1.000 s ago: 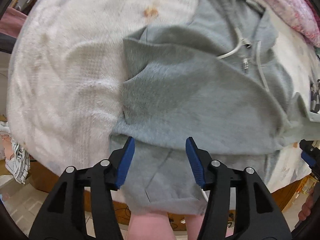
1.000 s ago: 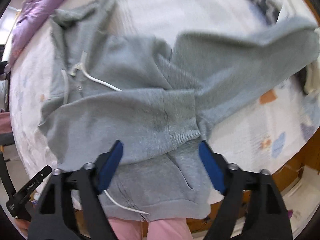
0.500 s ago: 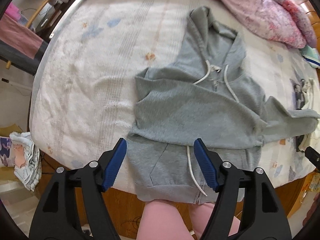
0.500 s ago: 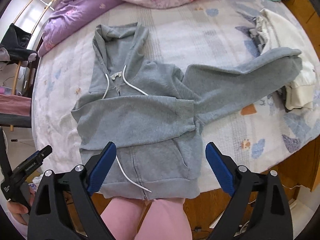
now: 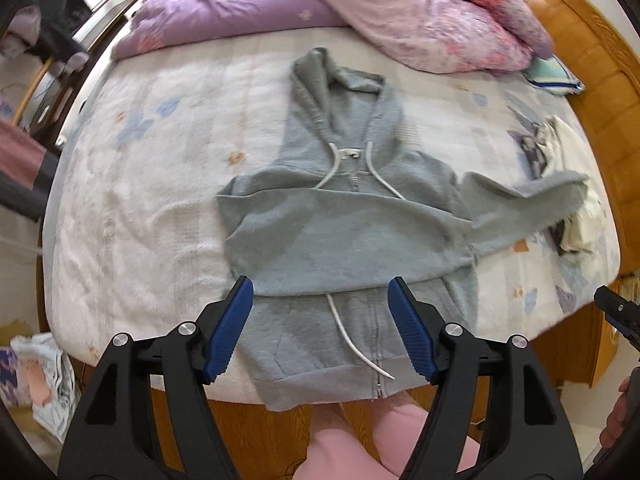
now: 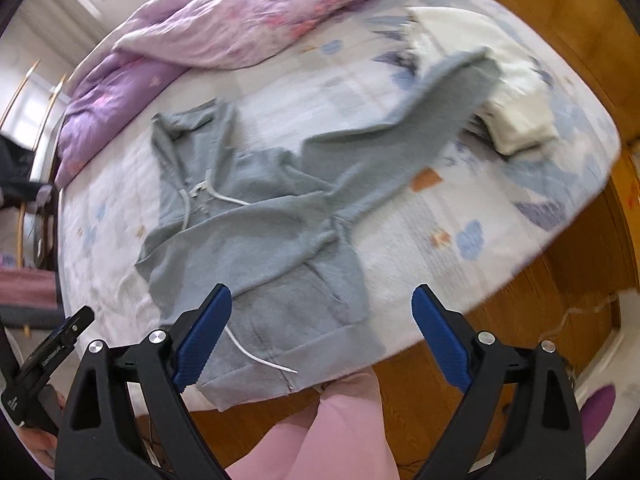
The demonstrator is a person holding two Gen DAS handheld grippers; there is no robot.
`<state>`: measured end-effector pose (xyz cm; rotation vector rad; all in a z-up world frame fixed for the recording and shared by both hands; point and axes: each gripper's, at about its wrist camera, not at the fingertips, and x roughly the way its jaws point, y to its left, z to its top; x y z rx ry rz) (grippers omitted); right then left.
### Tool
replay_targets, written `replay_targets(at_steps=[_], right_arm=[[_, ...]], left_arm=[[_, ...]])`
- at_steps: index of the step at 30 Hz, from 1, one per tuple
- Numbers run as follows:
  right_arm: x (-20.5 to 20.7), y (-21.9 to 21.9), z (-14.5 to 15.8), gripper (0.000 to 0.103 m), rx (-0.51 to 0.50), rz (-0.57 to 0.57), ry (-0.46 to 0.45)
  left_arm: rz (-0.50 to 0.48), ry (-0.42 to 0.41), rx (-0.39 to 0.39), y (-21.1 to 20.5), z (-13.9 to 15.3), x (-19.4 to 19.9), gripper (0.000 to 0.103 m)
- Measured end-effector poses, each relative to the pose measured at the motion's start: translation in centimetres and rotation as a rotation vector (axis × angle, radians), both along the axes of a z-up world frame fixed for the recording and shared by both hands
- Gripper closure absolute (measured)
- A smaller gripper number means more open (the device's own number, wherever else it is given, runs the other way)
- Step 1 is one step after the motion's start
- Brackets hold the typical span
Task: Fold large clothes
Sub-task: 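Move the right tool to the cuff of the remaining outstretched sleeve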
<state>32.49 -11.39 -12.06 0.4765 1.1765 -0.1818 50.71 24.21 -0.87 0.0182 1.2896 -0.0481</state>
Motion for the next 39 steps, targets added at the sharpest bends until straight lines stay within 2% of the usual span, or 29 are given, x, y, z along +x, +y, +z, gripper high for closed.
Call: replay_targets(at_steps=[3, 7, 12, 15, 21, 24, 28, 32, 34, 36, 37, 39], right_arm=[[-2.1, -1.7, 0.3, 0.015, 0.034, -0.064, -0.018], [-4.0, -4.5, 0.1, 0.013, 0.035, -0.155, -0.024], [-4.6, -9.3, -1.2, 0.013, 0.098, -0.245, -0.020], [-3.7, -12.8, -2.0, 0.013, 0.100, -0.258, -0.009], [0.3, -22.4, -3.9, 0.013, 0.112, -0.256, 0.016], [3.3, -28.4, -4.6, 0.012, 0.135, -0.238, 0.006], [8.3, -34.9, -5.9, 0.012, 0.141, -0.197, 0.007], [13.9, -38.9, -8.5, 0.012, 0.200, -0.129, 0.036], [15.9, -40.2, -9.6, 0.012, 0.217, -0.129, 0.009], [18.0, -40.5, -11.2, 0.012, 0.247, -0.101, 0.028], [18.8, -40.3, -12.2, 0.014, 0.262, -0.094, 0.046], [20.1, -39.9, -14.0, 0.022, 0.310, -0.087, 0.057]], left_arm=[[-0.041, -0.008, -0.023, -2.9, 0.6, -0.4, 0.032], [-0.093, -0.014, -0.015, -6.2, 1.0, -0.6, 0.032], [-0.120, -0.026, -0.021, -10.8, 1.4, 0.0, 0.030], [-0.094, -0.031, 0.002, -13.8, 0.9, 0.4, 0.027], [0.042, 0.018, 0.011, -19.8, -1.6, 3.2, 0.027], [0.115, 0.064, -0.035, -22.4, -3.6, 5.3, 0.027], [0.216, 0.115, -0.054, -24.5, -6.2, 8.2, 0.027], [0.277, 0.150, -0.092, -25.5, -7.7, 11.4, 0.024], [0.280, 0.138, -0.118, -25.6, -7.8, 12.5, 0.023], [0.275, 0.097, -0.056, -25.9, -7.7, 13.5, 0.022], [0.273, 0.097, -0.021, -26.0, -7.9, 13.8, 0.018], [0.242, 0.101, 0.030, -26.6, -8.5, 14.6, 0.018]])
